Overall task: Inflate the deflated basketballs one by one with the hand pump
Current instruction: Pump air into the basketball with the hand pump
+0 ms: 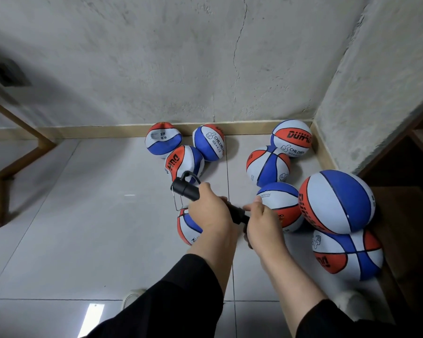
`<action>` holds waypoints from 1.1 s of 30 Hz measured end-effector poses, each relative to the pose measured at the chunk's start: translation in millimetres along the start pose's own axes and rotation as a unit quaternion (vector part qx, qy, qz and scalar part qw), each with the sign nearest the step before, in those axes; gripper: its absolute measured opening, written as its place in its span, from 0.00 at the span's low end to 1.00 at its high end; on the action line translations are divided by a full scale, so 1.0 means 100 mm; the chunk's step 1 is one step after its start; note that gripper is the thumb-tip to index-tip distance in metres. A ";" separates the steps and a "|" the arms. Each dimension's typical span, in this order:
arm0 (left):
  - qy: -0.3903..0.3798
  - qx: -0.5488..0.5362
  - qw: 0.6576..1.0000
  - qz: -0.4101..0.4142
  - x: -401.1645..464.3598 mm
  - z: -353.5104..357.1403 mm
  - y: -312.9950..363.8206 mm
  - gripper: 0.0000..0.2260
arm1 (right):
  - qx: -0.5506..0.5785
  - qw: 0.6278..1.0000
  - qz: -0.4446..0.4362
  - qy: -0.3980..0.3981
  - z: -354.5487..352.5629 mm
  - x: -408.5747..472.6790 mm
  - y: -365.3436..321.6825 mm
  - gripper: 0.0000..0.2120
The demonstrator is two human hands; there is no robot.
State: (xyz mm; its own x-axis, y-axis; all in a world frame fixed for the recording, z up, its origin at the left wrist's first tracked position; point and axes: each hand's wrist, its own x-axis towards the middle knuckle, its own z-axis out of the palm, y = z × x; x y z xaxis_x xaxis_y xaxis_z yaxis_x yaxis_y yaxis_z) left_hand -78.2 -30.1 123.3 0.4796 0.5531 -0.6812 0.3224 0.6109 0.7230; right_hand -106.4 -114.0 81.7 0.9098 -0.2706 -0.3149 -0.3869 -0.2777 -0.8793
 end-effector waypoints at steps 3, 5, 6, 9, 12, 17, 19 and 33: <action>0.012 -0.012 1.000 0.010 0.16 -0.02 0.18 0.12 | 0.023 0.999 0.026 0.026 -0.19 0.10 0.08 0.25; 0.019 -0.018 1.000 0.009 0.26 -0.04 0.25 0.11 | 0.013 0.998 0.052 0.029 -0.32 0.11 0.17 0.26; 0.017 -0.015 1.000 0.008 0.28 -0.04 0.26 0.11 | 0.009 0.998 0.060 0.025 -0.35 0.10 0.20 0.26; 0.009 0.000 1.000 0.007 0.21 0.02 0.16 0.12 | -0.008 0.999 0.038 0.036 -0.29 0.06 0.18 0.30; 0.004 0.001 1.000 -0.005 0.07 0.07 0.05 0.15 | -0.045 0.998 -0.006 0.036 -0.19 0.05 0.02 0.29; 0.005 -0.021 1.000 -0.012 -0.07 0.08 -0.06 0.21 | -0.064 0.997 -0.032 0.015 -0.07 0.03 -0.16 0.25; -0.002 -0.016 1.000 -0.004 -0.06 0.08 -0.03 0.20 | -0.055 0.998 -0.024 0.002 -0.05 0.03 -0.16 0.25; -0.016 -0.001 1.000 -0.011 0.17 0.00 0.09 0.14 | -0.020 0.999 0.016 0.030 -0.38 0.03 0.14 0.26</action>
State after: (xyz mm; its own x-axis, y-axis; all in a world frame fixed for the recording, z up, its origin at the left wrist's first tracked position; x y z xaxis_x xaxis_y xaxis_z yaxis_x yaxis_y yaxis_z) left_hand -67.2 -15.1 118.7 0.4990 0.5214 -0.6922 0.3318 0.6230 0.7084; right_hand -115.1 -153.5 81.7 0.8867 -0.3338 -0.3199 -0.4224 -0.3037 -0.8540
